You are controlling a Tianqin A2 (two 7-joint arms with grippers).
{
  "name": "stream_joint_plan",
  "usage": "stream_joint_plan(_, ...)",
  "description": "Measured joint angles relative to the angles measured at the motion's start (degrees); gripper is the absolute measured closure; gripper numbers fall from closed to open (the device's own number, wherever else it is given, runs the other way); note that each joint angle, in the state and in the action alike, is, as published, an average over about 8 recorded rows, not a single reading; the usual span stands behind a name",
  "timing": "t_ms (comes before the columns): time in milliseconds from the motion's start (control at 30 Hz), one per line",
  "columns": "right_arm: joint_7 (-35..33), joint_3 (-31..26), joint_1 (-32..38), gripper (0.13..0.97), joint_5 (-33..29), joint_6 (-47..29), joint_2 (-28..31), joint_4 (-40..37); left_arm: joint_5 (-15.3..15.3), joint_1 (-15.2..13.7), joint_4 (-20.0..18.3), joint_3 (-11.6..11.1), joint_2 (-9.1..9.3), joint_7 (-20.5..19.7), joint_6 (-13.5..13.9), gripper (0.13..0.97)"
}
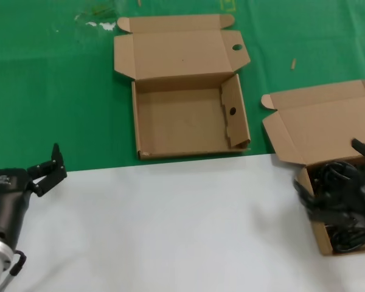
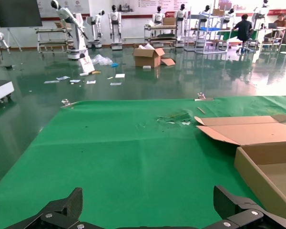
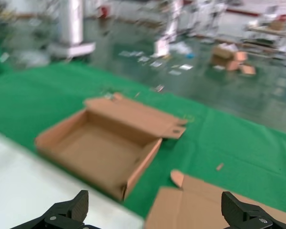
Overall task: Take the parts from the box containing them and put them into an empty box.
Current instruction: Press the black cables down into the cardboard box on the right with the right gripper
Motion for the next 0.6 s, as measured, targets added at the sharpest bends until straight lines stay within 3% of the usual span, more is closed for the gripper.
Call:
stream_joint_plan(367,-13.1,20.3,-12.1,0.129,0.0,-21.2,10.6,-4.1,0.0,0.0,0.0,0.0,0.0,0.0,0.0,0.132)
stream_joint_plan(467,-15.9,21.7,-12.0,0.129,-1.7,-23.9,13.3,-6.9,0.0,0.0,0.0,0.0,0.0,0.0,0.0,0.132)
stream_joint_plan(600,-18.0,18.9,-8.6,0.129,-5.0,-24.3,16.1,-11.7,0.0,0.0,0.0,0.0,0.0,0.0,0.0,0.132)
